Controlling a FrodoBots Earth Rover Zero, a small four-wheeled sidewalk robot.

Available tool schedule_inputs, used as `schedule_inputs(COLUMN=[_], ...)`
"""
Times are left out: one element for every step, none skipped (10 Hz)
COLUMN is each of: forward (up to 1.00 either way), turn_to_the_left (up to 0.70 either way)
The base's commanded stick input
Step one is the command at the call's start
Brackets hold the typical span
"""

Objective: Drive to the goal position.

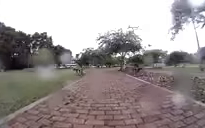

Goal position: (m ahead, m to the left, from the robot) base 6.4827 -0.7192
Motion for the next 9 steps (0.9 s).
schedule_inputs(forward=[0.7, 0.7, 0.7, 0.7, 0.7, 0.7, 0.7, 0.7, 0.7], turn_to_the_left=[0.0, 0.0, 0.0, 0.0, 0.0, 0.0, 0.0, 0.0, 0.0])
